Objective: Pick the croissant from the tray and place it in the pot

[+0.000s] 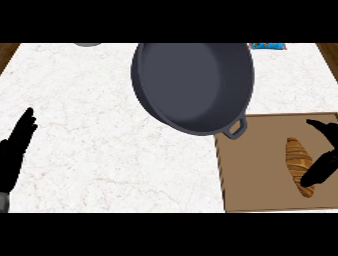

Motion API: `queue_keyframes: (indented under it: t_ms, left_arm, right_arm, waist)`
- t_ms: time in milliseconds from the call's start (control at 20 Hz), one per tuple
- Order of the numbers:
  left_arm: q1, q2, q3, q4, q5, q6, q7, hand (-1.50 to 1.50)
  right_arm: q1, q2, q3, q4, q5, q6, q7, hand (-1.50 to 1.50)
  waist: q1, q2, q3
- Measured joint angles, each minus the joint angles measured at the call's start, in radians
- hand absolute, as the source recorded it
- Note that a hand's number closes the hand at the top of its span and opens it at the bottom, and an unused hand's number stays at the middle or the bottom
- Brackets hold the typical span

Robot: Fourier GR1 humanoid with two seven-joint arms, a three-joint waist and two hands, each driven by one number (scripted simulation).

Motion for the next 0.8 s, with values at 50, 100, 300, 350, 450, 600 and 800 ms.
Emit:
queue_keyframes:
  t_ms: [50, 100, 300, 350, 450, 600, 800]
  left_arm:
    - [0.003, -0.007, 0.004, -0.001, -0.007, 0.0, -0.003, 0.0]
    - [0.018, -0.019, -0.003, -0.028, -0.019, 0.007, 0.007, 0.0]
    - [0.017, -0.04, 0.015, -0.038, -0.048, -0.009, 0.015, 0.0]
    - [0.026, -0.039, 0.025, -0.044, -0.049, -0.021, 0.012, 0.0]
    - [0.017, -0.045, 0.04, -0.043, -0.058, -0.032, 0.026, 0.0]
    - [0.002, -0.062, 0.052, -0.03, -0.078, -0.049, 0.027, 0.0]
    - [0.0, -0.09, 0.076, -0.007, -0.099, -0.065, 0.001, 0.0]
  right_arm:
    - [-0.01, 0.019, 0.001, 0.026, 0.018, 0.004, -0.004, -1.5]
    - [-0.015, 0.026, -0.008, 0.044, 0.026, 0.015, -0.014, -1.5]
    - [-0.028, 0.08, -0.024, 0.093, 0.091, 0.033, -0.022, -1.5]
    - [-0.013, 0.087, -0.03, 0.086, 0.103, 0.035, -0.024, -1.5]
    - [-0.006, 0.098, -0.043, 0.103, 0.137, 0.041, -0.042, -1.5]
    - [-0.029, 0.143, -0.058, 0.15, 0.185, 0.04, -0.055, -1.5]
    - [-0.029, 0.176, -0.081, 0.172, 0.234, 0.054, -0.073, -1.5]
  waist:
    - [0.0, 0.0, 0.0]
    - [0.001, 0.0, 0.0]
    - [0.0, 0.0, 0.0]
    - [-0.001, 0.0, 0.0]
    - [-0.001, -0.001, 0.0]
    - [-0.001, 0.0, 0.0]
    - [-0.002, 0.0, 0.0]
